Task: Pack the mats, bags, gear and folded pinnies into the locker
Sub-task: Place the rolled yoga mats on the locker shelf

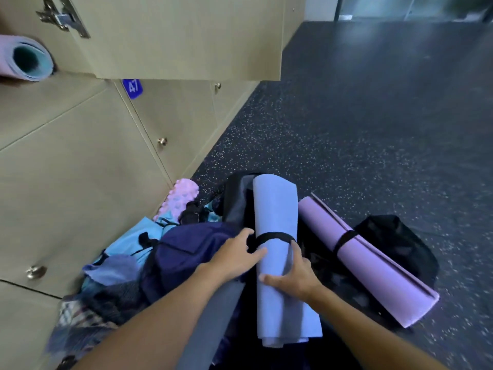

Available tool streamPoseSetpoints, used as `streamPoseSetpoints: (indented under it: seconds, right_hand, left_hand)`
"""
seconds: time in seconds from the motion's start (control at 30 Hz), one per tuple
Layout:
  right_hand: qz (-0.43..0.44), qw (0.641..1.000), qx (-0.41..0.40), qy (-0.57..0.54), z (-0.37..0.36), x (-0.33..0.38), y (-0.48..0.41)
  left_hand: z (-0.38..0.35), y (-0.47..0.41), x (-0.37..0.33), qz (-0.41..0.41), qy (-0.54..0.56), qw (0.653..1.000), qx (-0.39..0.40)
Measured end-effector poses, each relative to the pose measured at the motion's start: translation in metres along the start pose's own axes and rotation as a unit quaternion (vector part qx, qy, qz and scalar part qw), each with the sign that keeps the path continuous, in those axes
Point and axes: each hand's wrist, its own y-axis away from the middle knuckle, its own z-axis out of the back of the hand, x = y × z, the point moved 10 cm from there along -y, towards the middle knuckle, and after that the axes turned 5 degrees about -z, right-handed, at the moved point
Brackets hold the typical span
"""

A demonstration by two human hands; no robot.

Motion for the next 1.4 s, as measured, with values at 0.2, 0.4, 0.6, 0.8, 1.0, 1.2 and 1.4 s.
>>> streamPoseSetpoints:
  seconds: [0.2,0.4,0.6,0.8,1.0,1.2,1.4]
  right_hand:
    - [-0.005,0.997,-0.020,-0.068,0.002,-0.002,0.007]
    - [0.084,0.996,-0.014,-0.013,0.010,0.046,0.051]
    - [0.253,0.964,-0.022,0.078,0.016,0.141,0.118]
    - [0.383,0.923,0.042,-0.012,0.018,0.230,0.174]
    - [0.329,0.910,0.194,-0.160,-0.002,0.274,0.185]
    - [0.251,0.871,0.312,-0.285,-0.054,0.337,0.179]
    - [0.278,0.884,0.245,-0.285,-0.079,0.428,0.159]
  left_hand:
    - [-0.016,0.001,-0.007,0.010,0.061,0.998,0.023]
    - [0.029,0.029,-0.024,0.014,0.246,0.967,-0.067]
    - [0.129,0.096,-0.032,-0.037,0.346,0.895,-0.280]
    - [0.243,0.184,-0.029,-0.087,0.346,0.814,-0.458]
    - [0.340,0.235,0.002,-0.099,0.396,0.761,-0.503]
    - [0.403,0.236,0.041,-0.099,0.413,0.759,-0.493]
    - [0.448,0.228,0.088,-0.084,0.350,0.788,-0.500]
